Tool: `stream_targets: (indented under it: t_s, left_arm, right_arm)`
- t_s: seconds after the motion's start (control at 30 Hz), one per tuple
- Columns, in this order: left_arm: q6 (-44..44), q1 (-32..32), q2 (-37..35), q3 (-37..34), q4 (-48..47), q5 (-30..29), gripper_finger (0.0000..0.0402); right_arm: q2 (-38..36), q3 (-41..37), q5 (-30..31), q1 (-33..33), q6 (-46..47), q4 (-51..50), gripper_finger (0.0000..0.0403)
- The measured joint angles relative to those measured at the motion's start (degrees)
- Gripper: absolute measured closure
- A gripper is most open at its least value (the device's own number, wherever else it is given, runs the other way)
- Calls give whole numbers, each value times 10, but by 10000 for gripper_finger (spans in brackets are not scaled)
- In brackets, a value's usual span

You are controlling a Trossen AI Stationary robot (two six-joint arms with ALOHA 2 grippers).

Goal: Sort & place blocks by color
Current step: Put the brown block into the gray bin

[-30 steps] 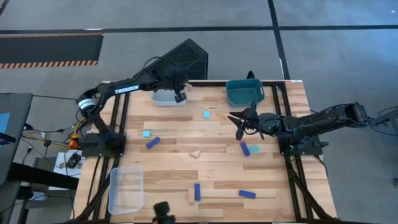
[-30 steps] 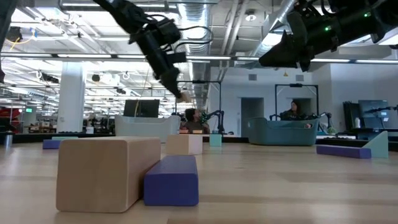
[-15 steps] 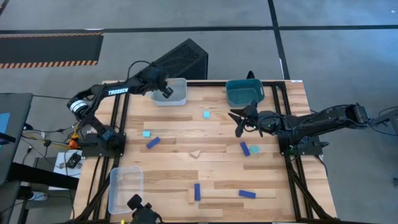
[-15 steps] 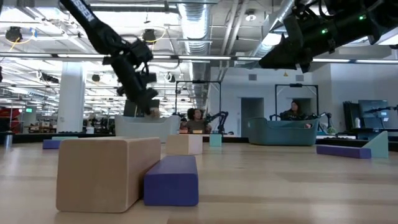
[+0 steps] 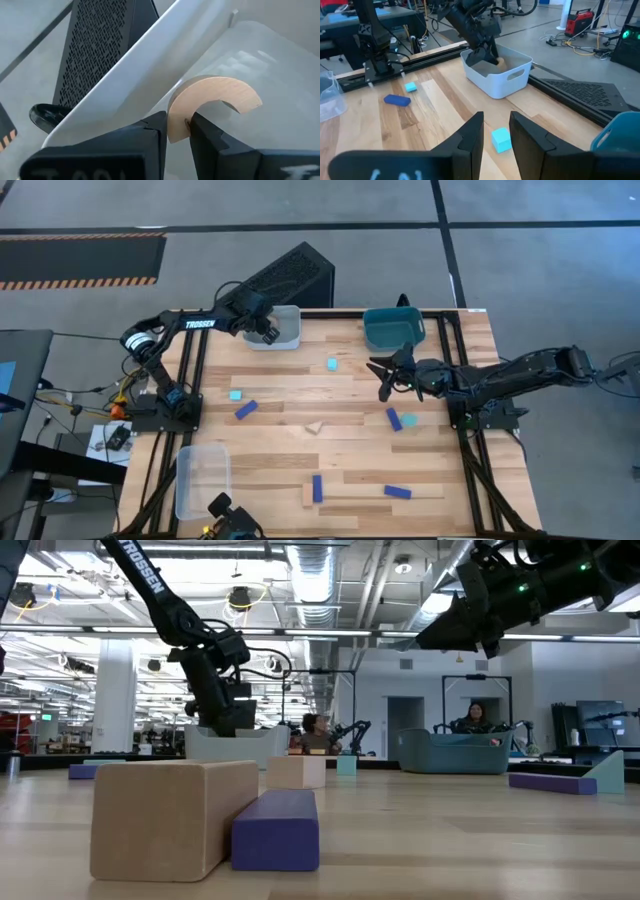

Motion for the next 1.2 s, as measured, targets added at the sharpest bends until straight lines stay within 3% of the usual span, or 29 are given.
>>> stream_targets:
  t_s: [0.33, 0.63, 0.93, 1.2]
  left_arm:
    - [8, -21, -15, 3, -37, -5, 258]
    - [-23, -110, -126, -20, -69, -36, 242]
    - [-63, -264, -273, -178, 127, -46, 242]
    - [-54, -346, -273, -226, 161, -25, 242]
  right_arm:
    - [1, 0, 1, 0, 38, 15, 284]
    - [59, 0, 2, 0, 78, 74, 284]
    - [125, 49, -12, 10, 31, 109, 284]
    - [212, 133, -13, 55, -92, 105, 280]
